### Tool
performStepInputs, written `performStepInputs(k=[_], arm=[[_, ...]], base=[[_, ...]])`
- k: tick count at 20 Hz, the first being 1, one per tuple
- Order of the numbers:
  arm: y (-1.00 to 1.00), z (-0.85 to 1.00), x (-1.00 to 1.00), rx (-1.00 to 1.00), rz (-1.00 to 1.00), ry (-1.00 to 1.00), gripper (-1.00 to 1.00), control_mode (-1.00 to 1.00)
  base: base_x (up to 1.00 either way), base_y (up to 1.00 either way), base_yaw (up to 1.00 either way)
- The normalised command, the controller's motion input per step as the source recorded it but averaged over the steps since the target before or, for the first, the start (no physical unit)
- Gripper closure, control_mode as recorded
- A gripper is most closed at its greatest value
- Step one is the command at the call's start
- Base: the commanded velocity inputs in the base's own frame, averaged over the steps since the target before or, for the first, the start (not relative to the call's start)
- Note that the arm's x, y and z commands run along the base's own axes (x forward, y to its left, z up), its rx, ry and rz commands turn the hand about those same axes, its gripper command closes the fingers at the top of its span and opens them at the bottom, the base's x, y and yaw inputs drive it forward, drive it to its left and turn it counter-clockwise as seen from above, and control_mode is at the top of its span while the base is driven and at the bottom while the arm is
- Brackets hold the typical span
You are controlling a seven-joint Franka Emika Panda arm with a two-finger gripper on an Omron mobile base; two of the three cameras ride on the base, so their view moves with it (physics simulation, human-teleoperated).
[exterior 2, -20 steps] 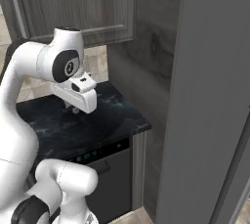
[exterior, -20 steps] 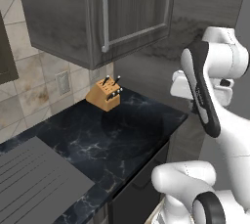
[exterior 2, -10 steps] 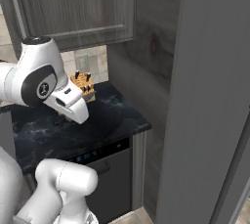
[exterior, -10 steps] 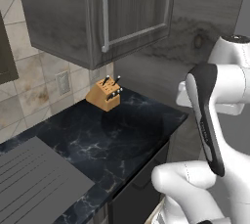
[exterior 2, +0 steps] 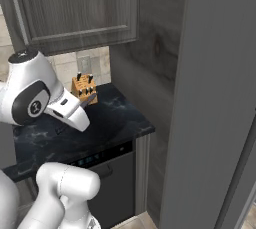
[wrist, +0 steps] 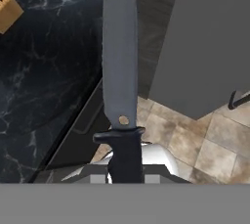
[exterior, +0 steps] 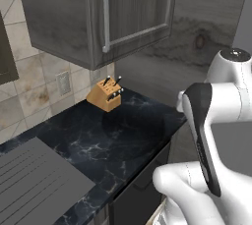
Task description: Retrieve the butter from the fridge and place it on a plate on the dining table. Then retrieve the butter knife by the fridge and place it near the plate.
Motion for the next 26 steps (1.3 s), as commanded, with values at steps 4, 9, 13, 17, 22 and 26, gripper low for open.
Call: performStepInputs(k=[4, 9, 13, 17, 22, 26], arm=[[-0.04, -0.09, 0.0, 0.0, 0.0, 0.0, 1.0, -1.0], [0.0, 0.0, 0.0, 0.0, 0.0, 0.0, 1.0, -1.0], [0.0, 0.0, -0.01, 0.0, 0.0, -0.01, 1.0, -1.0], [0.0, 0.0, -0.06, 0.0, -0.01, -0.02, 1.0, 1.0], [0.0, 0.0, 0.0, 0.0, 0.0, 0.0, 1.0, 1.0], [0.0, 0.0, 0.0, 0.0, 0.0, 0.0, 1.0, 1.0]], base=[[0.0, 0.0, 0.0], [0.0, 0.0, 0.0], [0.0, 0.0, 0.0], [-0.12, 0.0, -0.02], [-0.38, -0.01, -0.16], [-0.52, -0.19, -0.28]])
